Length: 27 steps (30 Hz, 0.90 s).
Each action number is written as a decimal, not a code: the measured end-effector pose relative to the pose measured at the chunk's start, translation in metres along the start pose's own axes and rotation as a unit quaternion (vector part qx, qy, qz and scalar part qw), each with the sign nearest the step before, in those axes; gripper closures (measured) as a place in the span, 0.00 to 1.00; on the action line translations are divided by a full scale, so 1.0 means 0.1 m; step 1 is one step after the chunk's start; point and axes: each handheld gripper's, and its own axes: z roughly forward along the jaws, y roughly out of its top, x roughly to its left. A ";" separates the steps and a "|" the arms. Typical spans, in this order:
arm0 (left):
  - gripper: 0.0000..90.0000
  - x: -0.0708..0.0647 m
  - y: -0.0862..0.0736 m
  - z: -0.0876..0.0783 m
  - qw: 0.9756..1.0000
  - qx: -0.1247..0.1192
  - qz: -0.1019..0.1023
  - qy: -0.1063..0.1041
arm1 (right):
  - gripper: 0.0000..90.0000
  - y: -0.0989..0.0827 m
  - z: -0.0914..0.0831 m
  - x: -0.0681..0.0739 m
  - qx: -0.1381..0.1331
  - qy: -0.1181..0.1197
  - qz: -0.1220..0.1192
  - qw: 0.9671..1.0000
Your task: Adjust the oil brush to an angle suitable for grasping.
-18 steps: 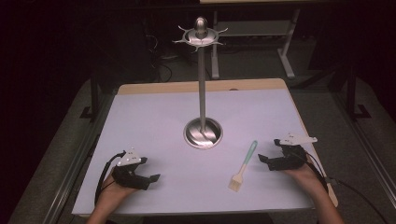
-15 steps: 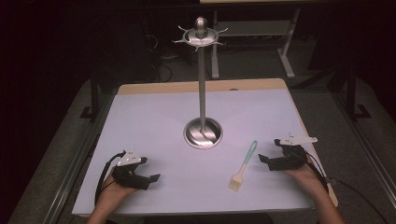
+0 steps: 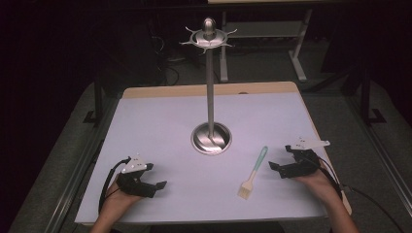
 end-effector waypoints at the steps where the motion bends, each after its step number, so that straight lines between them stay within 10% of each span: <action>1: 0.16 0.00 0.00 0.00 1.000 -0.001 -0.001 0.000 | 0.24 0.02 -0.02 -0.01 -0.005 0.004 0.003 1.000; 18: 0.16 -0.01 0.00 0.00 1.000 -0.001 -0.005 -0.001 | 1.00 0.21 0.24 -0.12 0.030 -0.019 0.002 0.999; 27: 0.16 -0.01 0.01 0.01 1.000 -0.002 -0.007 0.000 | 1.00 0.20 0.27 -0.15 0.030 -0.019 0.001 0.999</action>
